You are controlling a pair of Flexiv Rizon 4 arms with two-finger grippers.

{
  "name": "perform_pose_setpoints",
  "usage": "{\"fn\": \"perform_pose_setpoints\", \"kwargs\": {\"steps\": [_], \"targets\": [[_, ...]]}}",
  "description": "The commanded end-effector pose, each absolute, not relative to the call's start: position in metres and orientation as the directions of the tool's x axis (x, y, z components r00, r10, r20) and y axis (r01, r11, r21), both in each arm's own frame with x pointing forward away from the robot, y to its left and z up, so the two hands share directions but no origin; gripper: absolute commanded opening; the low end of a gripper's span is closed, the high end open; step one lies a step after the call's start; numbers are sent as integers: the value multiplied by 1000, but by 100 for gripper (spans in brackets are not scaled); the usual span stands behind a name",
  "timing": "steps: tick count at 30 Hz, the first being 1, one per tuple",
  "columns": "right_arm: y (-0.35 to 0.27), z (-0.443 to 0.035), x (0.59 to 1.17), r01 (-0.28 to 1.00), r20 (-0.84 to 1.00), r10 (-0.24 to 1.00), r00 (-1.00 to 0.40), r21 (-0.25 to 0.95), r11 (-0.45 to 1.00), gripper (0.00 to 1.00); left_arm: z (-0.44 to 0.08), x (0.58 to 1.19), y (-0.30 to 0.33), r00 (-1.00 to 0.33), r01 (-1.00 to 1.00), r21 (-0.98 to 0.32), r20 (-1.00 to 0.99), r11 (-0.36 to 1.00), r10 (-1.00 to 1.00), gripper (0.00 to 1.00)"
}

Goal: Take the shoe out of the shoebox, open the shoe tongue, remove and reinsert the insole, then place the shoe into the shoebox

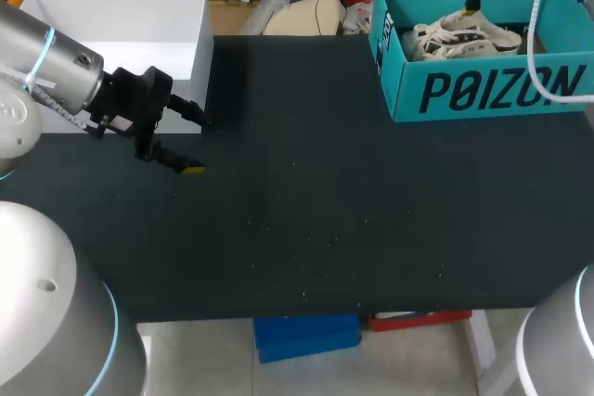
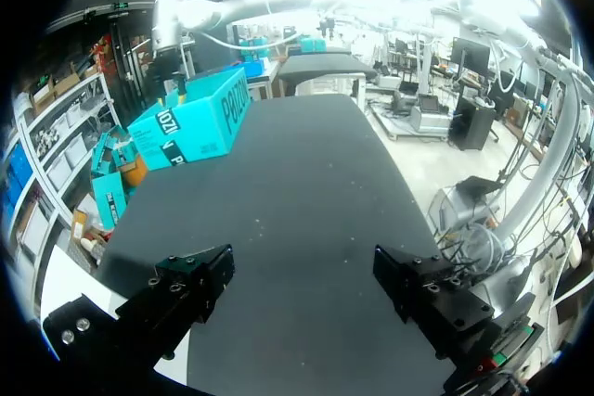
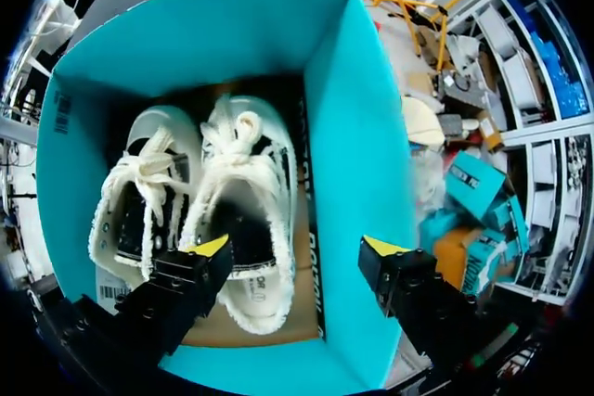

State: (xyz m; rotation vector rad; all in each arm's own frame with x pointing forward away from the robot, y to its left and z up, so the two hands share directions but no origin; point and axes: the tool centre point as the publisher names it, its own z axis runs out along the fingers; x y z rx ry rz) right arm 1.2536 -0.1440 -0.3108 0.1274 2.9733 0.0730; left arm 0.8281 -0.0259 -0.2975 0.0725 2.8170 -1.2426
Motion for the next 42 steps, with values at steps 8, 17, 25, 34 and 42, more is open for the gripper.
{"fn": "perform_pose_setpoints", "kwargs": {"steps": [8, 17, 25, 34, 42], "targets": [[-106, -210, 1146, 165, -261, 152, -953, -29, 986, 31, -298, 827, -26, -997, 69, -736, -80, 674, 15, 100], [-59, -194, 1085, 246, -304, 224, -926, -34, 969, 38, -298, 827, -26, -997, 69, -736, -80, 674, 15, 100], [-13, -190, 1025, 326, -287, 307, -907, -19, 945, 43, -298, 827, -26, -997, 69, -736, -80, 674, 15, 100], [23, -214, 974, 414, -238, 405, -883, 13, 910, 47, -298, 827, -26, -997, 69, -736, -80, 674, 15, 100], [45, -243, 952, 468, -188, 469, -863, 51, 882, 47, -298, 827, -26, -997, 69, -736, -80, 674, 15, 100]]}}
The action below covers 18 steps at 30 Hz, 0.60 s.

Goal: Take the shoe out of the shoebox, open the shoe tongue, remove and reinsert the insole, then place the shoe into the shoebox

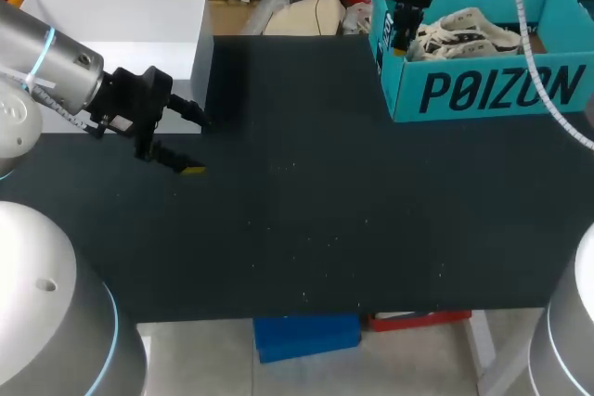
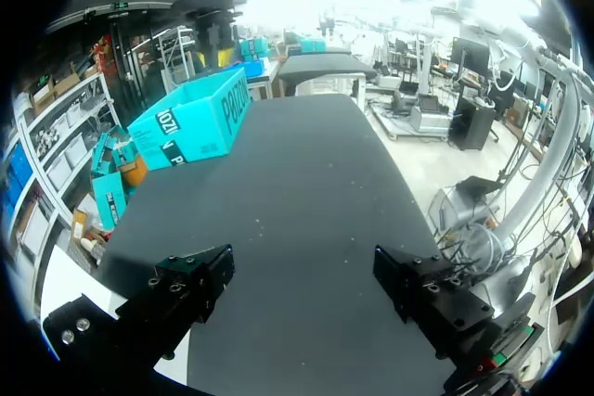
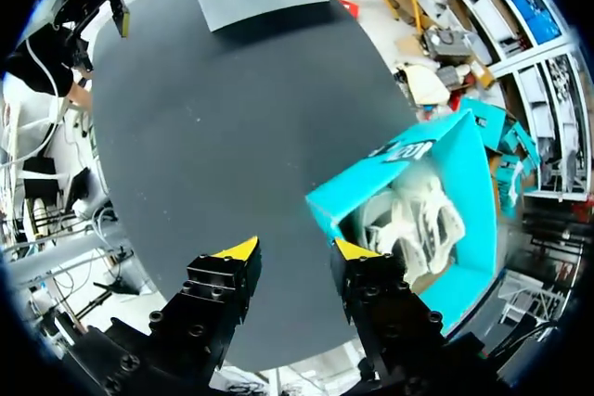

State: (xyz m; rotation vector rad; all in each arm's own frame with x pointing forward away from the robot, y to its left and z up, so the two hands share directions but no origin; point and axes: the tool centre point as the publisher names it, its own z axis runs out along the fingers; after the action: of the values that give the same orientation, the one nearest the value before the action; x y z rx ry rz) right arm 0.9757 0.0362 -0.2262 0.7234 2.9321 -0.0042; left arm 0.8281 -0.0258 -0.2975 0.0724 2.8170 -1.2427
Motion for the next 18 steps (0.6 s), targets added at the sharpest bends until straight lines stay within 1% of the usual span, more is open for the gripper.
{"fn": "perform_pose_setpoints", "kwargs": {"steps": [1, 2, 3, 5, 6, 7, 9, 11, 18], "targets": [[47, -246, 951, 467, -179, 469, -865, 55, 883, 47, -298, 827, -26, -997, 69, -736, -80, 674, 15, 100], [49, -248, 950, 466, -170, 469, -867, 59, 883, 48, -298, 827, -26, -997, 69, -736, -80, 674, 15, 100], [51, -250, 949, 466, -155, 469, -869, 62, 883, 54, -298, 827, -26, -997, 69, -736, -80, 674, 15, 100], [56, -254, 946, 461, -135, 469, -873, 86, 883, 90, -298, 827, -26, -997, 69, -736, -80, 674, 15, 100], [58, -256, 945, 458, -119, 466, -876, 90, 884, 98, -298, 827, -26, -997, 69, -736, -80, 674, 15, 100], [59, -257, 944, 454, -107, 462, -880, 93, 886, 100, -298, 827, -26, -997, 69, -736, -80, 674, 15, 100], [62, -256, 942, 446, -78, 456, -886, 121, 887, 100, -298, 827, -26, -997, 69, -736, -80, 674, 15, 100], [65, -254, 942, 401, -41, 408, -912, 128, 907, 100, -298, 827, -26, -997, 69, -736, -80, 674, 15, 100], [65, -254, 942, 401, -41, 408, -912, 128, 907, 100, -298, 827, -26, -997, 69, -736, -80, 674, 15, 100]]}}
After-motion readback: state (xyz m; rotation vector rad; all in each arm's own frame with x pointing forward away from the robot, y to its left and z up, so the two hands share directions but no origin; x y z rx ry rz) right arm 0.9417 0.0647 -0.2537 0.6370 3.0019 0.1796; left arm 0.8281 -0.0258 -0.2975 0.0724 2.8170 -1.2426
